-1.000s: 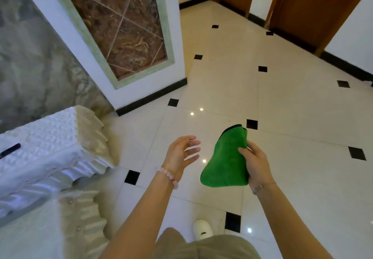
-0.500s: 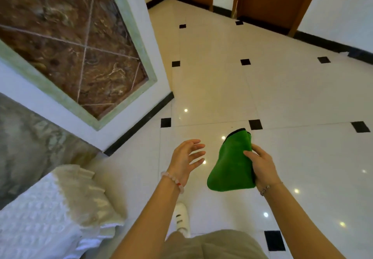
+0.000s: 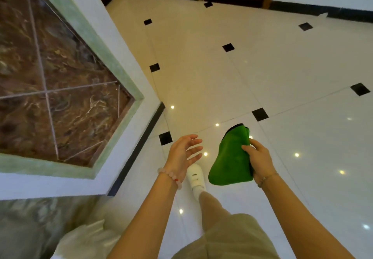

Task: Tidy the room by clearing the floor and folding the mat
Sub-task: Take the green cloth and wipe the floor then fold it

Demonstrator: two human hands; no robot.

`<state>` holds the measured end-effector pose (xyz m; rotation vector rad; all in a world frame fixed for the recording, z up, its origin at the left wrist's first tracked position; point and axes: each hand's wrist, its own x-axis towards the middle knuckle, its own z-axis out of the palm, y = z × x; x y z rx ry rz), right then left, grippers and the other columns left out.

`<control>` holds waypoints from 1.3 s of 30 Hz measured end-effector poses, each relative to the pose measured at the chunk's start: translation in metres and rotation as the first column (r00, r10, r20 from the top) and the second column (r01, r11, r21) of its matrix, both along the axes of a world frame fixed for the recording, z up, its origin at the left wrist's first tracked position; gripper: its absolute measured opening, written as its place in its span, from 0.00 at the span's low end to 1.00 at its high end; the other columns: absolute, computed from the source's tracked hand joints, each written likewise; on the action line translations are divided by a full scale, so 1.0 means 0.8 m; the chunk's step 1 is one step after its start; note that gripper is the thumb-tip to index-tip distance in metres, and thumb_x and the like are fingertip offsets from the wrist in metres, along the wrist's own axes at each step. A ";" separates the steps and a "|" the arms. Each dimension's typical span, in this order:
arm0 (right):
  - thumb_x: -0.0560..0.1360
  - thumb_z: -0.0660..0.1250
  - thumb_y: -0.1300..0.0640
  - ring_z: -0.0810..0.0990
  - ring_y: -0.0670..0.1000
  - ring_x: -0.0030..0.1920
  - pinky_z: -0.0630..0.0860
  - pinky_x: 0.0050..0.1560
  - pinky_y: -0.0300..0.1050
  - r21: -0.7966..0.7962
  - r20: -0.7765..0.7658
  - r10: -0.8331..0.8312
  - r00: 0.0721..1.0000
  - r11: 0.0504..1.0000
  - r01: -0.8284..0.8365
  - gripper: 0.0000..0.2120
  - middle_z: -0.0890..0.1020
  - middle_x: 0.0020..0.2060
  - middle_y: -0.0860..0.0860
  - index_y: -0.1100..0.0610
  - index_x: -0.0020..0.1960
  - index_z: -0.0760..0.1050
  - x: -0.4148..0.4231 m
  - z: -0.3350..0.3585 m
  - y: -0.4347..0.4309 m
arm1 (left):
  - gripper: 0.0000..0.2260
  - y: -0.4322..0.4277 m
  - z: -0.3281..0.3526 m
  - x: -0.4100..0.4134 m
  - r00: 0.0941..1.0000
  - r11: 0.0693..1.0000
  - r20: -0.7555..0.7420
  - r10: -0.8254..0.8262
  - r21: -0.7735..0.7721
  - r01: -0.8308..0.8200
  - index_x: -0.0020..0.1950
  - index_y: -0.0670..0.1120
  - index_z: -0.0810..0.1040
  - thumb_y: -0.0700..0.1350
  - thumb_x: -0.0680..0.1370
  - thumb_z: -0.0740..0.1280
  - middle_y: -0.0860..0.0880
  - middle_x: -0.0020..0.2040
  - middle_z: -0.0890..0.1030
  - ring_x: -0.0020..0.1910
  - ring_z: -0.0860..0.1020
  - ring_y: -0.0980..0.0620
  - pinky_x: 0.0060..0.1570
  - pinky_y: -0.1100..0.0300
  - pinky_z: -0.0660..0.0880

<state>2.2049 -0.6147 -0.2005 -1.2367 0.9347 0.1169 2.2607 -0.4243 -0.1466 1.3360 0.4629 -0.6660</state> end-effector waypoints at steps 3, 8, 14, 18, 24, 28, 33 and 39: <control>0.79 0.59 0.61 0.75 0.59 0.54 0.75 0.53 0.55 -0.004 -0.026 -0.047 0.999 0.999 0.046 0.16 0.76 0.57 0.57 0.57 0.67 0.69 0.062 -0.023 0.008 | 0.10 0.007 -0.018 0.075 0.999 0.999 -0.028 -0.040 0.000 0.040 0.56 0.44 0.76 0.45 0.81 0.58 0.46 0.51 0.80 0.51 0.78 0.48 0.50 0.55 0.77; 0.79 0.58 0.61 0.75 0.60 0.55 0.75 0.53 0.56 -0.028 -0.104 -0.121 0.987 0.993 0.118 0.17 0.76 0.59 0.58 0.57 0.68 0.69 0.177 -0.051 0.008 | 0.10 0.008 -0.039 0.213 0.987 0.989 -0.077 -0.139 0.036 0.142 0.56 0.45 0.76 0.45 0.81 0.58 0.46 0.53 0.79 0.52 0.78 0.48 0.49 0.56 0.77; 0.80 0.57 0.61 0.75 0.59 0.54 0.75 0.51 0.55 -0.081 -0.175 -0.155 0.972 0.986 0.143 0.18 0.76 0.59 0.59 0.57 0.69 0.67 0.307 -0.107 -0.011 | 0.09 -0.008 -0.090 0.368 0.978 0.978 -0.054 -0.203 0.028 0.204 0.54 0.43 0.77 0.45 0.81 0.59 0.46 0.49 0.80 0.47 0.79 0.49 0.44 0.58 0.77; 0.80 0.56 0.61 0.76 0.58 0.53 0.75 0.52 0.54 -0.266 -0.161 -0.188 0.969 0.954 0.141 0.17 0.76 0.59 0.58 0.56 0.69 0.67 0.386 -0.164 -0.028 | 0.09 -0.012 -0.157 0.454 0.967 0.967 -0.058 -0.249 0.036 0.252 0.54 0.43 0.77 0.44 0.80 0.59 0.46 0.48 0.81 0.45 0.79 0.49 0.44 0.57 0.77; 0.80 0.56 0.60 0.75 0.56 0.53 0.71 0.53 0.47 -0.687 -0.118 -0.107 0.987 0.727 -0.004 0.19 0.76 0.59 0.56 0.55 0.71 0.65 0.507 -0.298 -0.030 | 0.08 -0.019 -0.323 0.570 0.948 0.949 -0.086 -0.308 0.044 0.312 0.52 0.43 0.77 0.43 0.80 0.59 0.45 0.47 0.81 0.44 0.80 0.48 0.44 0.56 0.77; 0.80 0.57 0.62 0.77 0.59 0.54 0.75 0.51 0.49 -0.824 -0.201 0.078 0.977 0.526 -0.211 0.19 0.76 0.62 0.57 0.58 0.70 0.67 0.575 -0.456 -0.024 | 0.08 -0.038 -0.464 0.626 0.931 0.929 -0.042 -0.363 0.062 0.365 0.51 0.43 0.77 0.41 0.80 0.58 0.46 0.44 0.81 0.41 0.79 0.49 0.43 0.57 0.76; 0.79 0.57 0.57 0.74 0.54 0.63 0.73 0.61 0.48 -0.579 -0.457 0.481 0.748 0.478 -0.660 0.21 0.73 0.67 0.53 0.51 0.72 0.65 0.608 -0.684 0.010 | 0.09 -0.054 -0.659 0.658 0.874 0.861 0.021 -0.485 0.189 0.473 0.49 0.44 0.76 0.40 0.81 0.57 0.47 0.42 0.81 0.39 0.78 0.50 0.41 0.59 0.74; 0.80 0.56 0.58 0.77 0.54 0.59 0.74 0.59 0.48 -0.615 -0.382 0.390 0.838 0.569 -0.546 0.18 0.78 0.62 0.53 0.52 0.69 0.68 0.584 -0.791 0.005 | 0.11 -0.063 -0.819 0.662 0.774 0.757 0.113 -0.623 0.333 0.562 0.44 0.45 0.75 0.36 0.79 0.55 0.46 0.39 0.80 0.34 0.75 0.52 0.37 0.60 0.71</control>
